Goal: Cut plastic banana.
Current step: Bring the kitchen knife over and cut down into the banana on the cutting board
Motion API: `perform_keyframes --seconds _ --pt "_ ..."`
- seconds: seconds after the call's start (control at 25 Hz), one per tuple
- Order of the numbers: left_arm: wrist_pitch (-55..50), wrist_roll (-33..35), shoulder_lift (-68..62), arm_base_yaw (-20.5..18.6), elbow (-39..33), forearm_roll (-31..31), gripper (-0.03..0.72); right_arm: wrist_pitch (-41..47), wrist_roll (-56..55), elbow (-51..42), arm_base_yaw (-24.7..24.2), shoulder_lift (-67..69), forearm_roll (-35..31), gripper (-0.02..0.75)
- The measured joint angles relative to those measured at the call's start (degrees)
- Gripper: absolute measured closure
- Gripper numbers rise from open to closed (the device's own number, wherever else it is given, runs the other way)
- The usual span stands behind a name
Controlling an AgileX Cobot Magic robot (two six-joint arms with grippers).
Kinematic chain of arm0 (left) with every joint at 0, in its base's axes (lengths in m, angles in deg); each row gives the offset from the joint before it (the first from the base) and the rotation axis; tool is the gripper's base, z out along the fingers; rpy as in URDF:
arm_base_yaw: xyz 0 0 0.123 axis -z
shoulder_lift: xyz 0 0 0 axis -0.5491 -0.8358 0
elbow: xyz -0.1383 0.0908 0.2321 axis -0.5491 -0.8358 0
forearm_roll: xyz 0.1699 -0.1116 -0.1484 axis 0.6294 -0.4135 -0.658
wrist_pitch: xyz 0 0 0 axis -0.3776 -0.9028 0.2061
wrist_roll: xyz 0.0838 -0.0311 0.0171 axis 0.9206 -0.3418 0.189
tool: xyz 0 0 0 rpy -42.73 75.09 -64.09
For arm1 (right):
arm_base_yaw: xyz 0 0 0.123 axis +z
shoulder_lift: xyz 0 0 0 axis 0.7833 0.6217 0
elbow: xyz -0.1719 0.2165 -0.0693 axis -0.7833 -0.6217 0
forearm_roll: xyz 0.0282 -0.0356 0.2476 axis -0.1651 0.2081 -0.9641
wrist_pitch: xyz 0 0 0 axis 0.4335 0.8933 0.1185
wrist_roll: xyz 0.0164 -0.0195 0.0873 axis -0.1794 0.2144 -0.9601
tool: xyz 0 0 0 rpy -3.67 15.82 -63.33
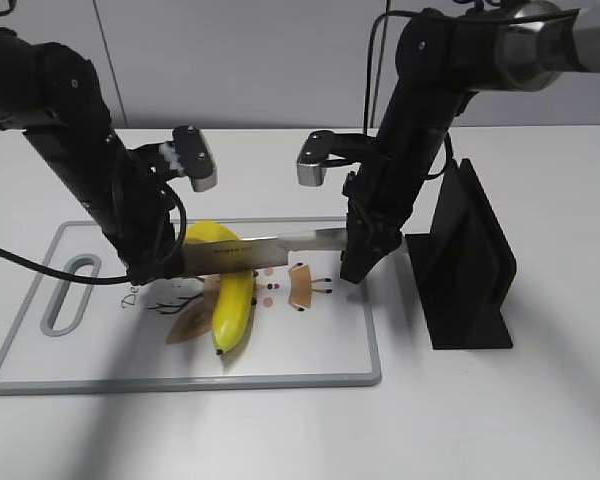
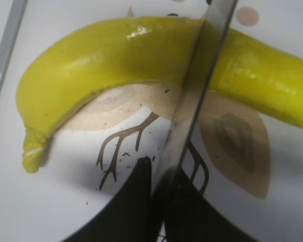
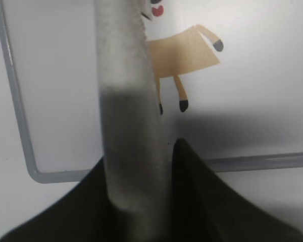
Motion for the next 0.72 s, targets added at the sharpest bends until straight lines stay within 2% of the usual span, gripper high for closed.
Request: perform_keyframes --seconds 0.44,0.72 --pt "-0.65 -0.29 2.62 0.05 -0.13 0.29 0.653 -0.89 -1.0 -0.07 0.29 -2.94 0.64 0.51" --pt "-3.72 -0.5 12.51 0.1 1.23 2.82 0.659 -0.33 -1.18 -0.19 0.41 -11.04 0.32 0.51"
